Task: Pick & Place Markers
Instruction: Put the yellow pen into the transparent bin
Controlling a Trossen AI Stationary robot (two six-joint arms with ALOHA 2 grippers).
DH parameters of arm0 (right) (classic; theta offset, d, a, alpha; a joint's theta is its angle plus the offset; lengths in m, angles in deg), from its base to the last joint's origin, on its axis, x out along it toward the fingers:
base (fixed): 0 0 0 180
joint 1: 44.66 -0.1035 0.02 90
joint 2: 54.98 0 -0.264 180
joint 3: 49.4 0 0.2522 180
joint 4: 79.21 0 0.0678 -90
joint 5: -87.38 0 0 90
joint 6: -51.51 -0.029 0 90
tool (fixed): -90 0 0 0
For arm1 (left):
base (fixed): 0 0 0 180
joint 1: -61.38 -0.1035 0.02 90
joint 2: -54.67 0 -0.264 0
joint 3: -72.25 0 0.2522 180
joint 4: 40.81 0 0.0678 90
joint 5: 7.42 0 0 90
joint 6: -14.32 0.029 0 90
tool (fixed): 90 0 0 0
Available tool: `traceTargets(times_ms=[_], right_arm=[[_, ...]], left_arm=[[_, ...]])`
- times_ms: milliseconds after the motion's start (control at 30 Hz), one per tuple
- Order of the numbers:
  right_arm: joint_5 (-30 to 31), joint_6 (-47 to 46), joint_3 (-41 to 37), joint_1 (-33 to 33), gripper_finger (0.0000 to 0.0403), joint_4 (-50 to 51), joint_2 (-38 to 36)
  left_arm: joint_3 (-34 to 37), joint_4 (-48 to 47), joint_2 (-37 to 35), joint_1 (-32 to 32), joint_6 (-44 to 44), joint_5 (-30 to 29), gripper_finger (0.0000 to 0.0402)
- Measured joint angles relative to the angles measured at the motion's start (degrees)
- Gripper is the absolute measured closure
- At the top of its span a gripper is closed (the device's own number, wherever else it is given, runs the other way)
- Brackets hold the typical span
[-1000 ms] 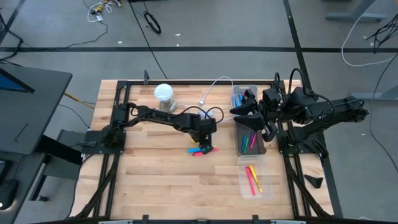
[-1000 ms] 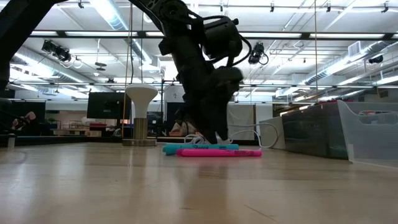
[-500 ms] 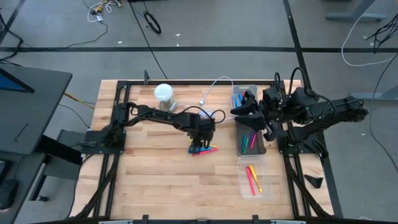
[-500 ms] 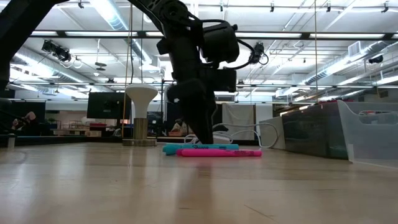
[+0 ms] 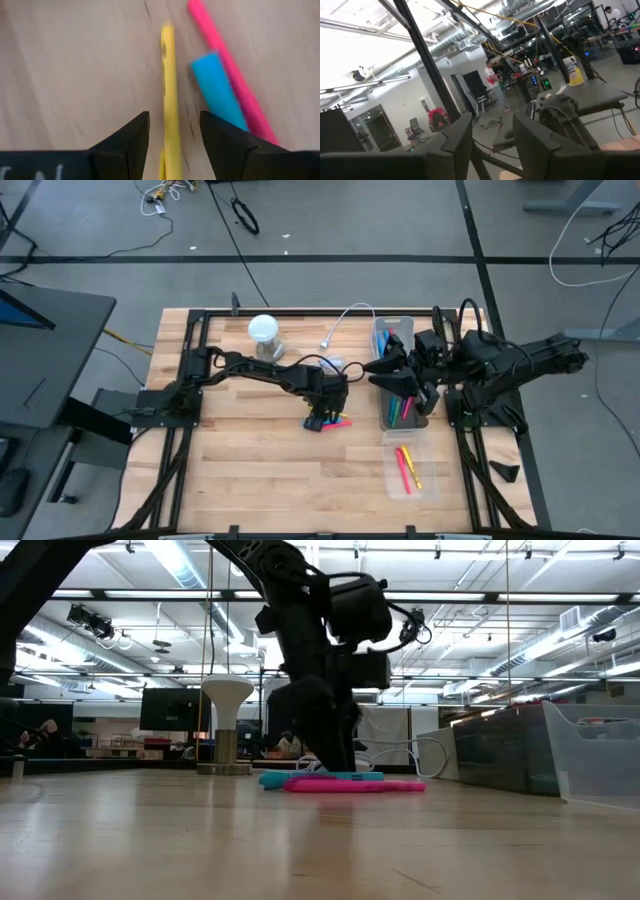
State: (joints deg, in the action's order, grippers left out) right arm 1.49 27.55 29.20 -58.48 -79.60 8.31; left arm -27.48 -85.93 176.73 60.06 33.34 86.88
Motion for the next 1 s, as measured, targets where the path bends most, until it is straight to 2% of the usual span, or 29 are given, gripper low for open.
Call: traceTargets(times_ms=[200, 500, 767, 1000], right_arm=[[0.02, -1.18, 0.00, -0.16, 0.0261, -1.13, 1.05], [0.01, -1.05, 0.00, -0.16, 0.0261, -5.69, 1.07], [-0.03, -2.09, 0.00, -0.16, 0.0261, -6.18, 1.07], [-0.05, -2.58, 0.00, -0.16, 0.0261, -5.56, 1.07]], left_arm=[[-0.02, -1.78, 0.72, -0.04, -0.25, 0.80, 0.0240], [-0.02, -2.70, 0.72, -0.11, -1.49, 0.88, 0.0376], [0.26, -4.43, -0.77, -0.18, -6.34, -2.57, 0.0376], [0.22, -10.86, -7.52, -0.13, -3.61, -9.18, 0.0376]])
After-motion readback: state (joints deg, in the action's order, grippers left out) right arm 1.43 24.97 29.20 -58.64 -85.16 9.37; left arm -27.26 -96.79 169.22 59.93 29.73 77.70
